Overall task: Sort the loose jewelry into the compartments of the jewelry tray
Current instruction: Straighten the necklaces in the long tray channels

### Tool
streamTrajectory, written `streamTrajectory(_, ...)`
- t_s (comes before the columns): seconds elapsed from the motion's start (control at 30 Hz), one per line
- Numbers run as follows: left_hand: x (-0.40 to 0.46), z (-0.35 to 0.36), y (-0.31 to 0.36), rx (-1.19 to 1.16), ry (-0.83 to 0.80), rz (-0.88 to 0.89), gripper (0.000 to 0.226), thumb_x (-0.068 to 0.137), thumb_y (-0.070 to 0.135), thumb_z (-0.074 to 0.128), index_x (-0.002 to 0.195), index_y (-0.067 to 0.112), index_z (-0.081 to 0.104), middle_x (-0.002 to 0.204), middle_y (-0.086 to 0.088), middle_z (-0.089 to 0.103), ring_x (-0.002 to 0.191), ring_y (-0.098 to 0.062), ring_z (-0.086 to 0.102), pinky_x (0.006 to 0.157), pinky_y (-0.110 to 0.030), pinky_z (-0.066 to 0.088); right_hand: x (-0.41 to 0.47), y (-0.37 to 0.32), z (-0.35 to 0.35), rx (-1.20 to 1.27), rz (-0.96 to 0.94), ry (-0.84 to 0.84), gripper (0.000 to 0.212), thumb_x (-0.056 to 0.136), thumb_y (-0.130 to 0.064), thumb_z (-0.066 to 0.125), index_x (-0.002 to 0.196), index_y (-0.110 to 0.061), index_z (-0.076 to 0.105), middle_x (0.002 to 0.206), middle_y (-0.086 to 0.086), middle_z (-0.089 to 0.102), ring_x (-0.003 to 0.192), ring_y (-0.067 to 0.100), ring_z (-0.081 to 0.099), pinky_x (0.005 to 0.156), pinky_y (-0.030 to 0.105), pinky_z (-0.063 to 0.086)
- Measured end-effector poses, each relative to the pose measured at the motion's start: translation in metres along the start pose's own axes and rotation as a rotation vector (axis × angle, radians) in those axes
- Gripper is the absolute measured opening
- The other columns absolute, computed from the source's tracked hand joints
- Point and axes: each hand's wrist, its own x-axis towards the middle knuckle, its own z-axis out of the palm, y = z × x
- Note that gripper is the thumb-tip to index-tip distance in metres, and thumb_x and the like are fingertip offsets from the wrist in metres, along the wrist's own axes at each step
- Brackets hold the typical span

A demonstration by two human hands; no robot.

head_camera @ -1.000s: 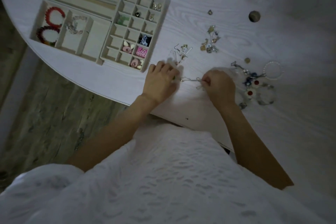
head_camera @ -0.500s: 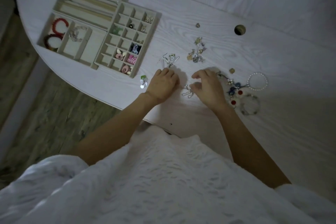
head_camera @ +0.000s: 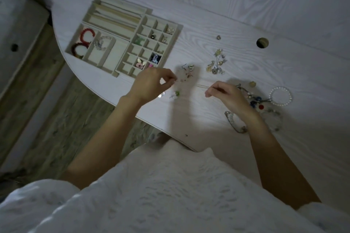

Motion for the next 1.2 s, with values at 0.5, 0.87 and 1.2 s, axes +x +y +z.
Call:
streamTrajectory(0.5, -0.042, -0.026, 0.009, -0.517, 0.034, -0.104, 0.016, 0.100, 0.023, 0.047, 0.096, 0.018, 0.062, 0.092, 0.007, 0.066, 0.085, -0.016, 0.063, 0.079, -0.037, 0.050, 0.002, -0.067, 0.043, -0.123, -0.243, -0.041, 0.035, 0.090, -0.015, 0.062, 0.123, -0.022, 0.054, 0.118, -0.014, 0.059, 0.113, 0.001, 0.053, 0.094, 0.020, 0.042)
streamTrajectory(0.87, -0.022, -0.073, -0.068, -0.906, 0.010, -0.164, 0.019, 0.098, 0.009, 0.050, 0.110, -0.002, 0.060, 0.091, -0.021, 0.065, 0.079, -0.016, 0.063, 0.074, -0.029, 0.051, 0.059, -0.102, 0.102, 0.055, -0.099, -0.040, 0.017, 0.096, -0.010, 0.051, 0.095, -0.003, 0.066, 0.066, 0.005, 0.050, 0.064, 0.014, 0.047, 0.069, 0.023, 0.042)
streamTrajectory(1.2, 0.015, -0.140, -0.247, -0.251, -0.228, 0.060, 0.022, 0.095, 0.039, 0.047, 0.099, 0.022, 0.061, 0.100, 0.004, 0.059, 0.089, -0.016, 0.058, 0.079, -0.034, 0.049, 0.166, -0.142, 0.132, -0.276, -0.027, -0.005, 0.014, 0.089, -0.017, 0.063, 0.085, -0.028, 0.070, 0.078, -0.011, 0.069, 0.072, 0.003, 0.062, 0.070, 0.020, 0.047)
